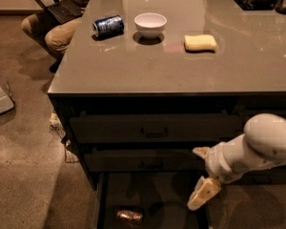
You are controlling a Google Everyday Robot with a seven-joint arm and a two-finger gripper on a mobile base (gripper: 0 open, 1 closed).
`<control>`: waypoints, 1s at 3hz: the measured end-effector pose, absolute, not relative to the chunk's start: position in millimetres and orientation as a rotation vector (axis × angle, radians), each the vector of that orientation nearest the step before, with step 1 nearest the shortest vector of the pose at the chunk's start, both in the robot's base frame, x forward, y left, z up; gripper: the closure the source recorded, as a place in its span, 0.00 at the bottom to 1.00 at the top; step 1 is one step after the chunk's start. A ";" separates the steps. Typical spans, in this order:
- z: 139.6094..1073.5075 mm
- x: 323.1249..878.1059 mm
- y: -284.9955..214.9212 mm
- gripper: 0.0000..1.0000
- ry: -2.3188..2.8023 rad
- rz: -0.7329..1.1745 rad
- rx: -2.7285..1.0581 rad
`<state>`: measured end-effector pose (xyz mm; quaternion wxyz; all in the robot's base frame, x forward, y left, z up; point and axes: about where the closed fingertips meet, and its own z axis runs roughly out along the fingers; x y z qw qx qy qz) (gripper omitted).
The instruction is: Pick orange can from bottom drawer and place on counter
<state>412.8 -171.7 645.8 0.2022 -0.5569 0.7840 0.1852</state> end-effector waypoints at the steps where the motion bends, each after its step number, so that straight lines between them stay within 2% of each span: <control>1: 557.9 410.8 -154.5 0.00 2.207 0.651 -1.526; 2: 509.3 404.5 -140.8 0.00 2.212 0.744 -1.507; 3: 509.3 404.5 -140.8 0.00 2.212 0.744 -1.507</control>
Offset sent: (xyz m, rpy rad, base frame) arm -0.0092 0.0421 -0.1814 0.1494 0.1615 0.0047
